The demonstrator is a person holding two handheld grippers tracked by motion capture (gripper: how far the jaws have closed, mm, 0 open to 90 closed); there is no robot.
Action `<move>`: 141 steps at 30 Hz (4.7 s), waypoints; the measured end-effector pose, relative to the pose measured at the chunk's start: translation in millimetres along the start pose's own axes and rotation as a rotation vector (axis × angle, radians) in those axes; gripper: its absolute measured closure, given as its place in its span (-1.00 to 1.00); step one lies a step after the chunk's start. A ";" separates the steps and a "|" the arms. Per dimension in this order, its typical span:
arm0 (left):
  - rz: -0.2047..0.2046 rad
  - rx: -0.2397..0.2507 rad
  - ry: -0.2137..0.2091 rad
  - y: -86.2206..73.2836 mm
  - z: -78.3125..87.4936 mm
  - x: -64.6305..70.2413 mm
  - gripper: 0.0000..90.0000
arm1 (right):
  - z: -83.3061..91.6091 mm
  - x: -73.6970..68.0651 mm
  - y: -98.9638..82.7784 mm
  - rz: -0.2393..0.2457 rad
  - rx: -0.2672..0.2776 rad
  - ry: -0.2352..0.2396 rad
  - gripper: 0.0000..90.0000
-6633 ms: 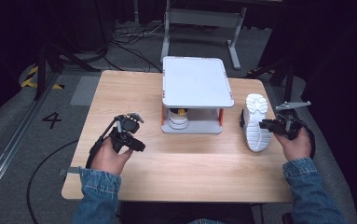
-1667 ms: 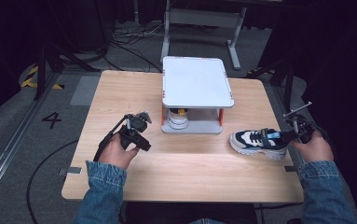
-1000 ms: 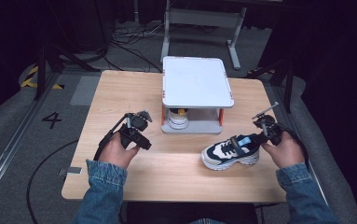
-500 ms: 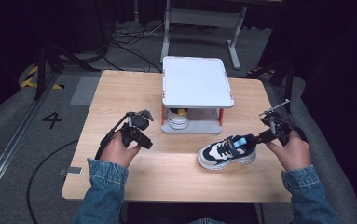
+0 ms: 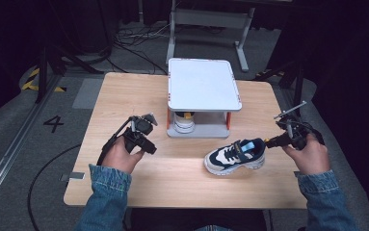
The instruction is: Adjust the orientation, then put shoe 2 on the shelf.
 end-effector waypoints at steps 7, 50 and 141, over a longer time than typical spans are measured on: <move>0.001 0.003 -0.013 2.6 -0.1 1.4 -0.05 | 1.2 -10.1 -5.9 0.049 -0.029 -0.043 0.97; 0.032 0.005 -0.011 -12.7 1.5 -6.1 -0.04 | -50.5 -96.8 -8.2 0.472 -0.235 -0.077 -0.36; -0.003 -0.006 -0.038 1.2 -1.2 -0.4 -0.03 | -57.5 -97.2 29.3 0.357 -0.031 -0.048 0.79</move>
Point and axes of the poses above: each handheld gripper's, and its own axes: z roughly backward along the jaws, y roughly out of its top, x roughly to its right, the point moved 8 cm from there along -z, roughly forward along the jaws, and after that the axes turned 13 degrees about -x, right-handed, at the moved point
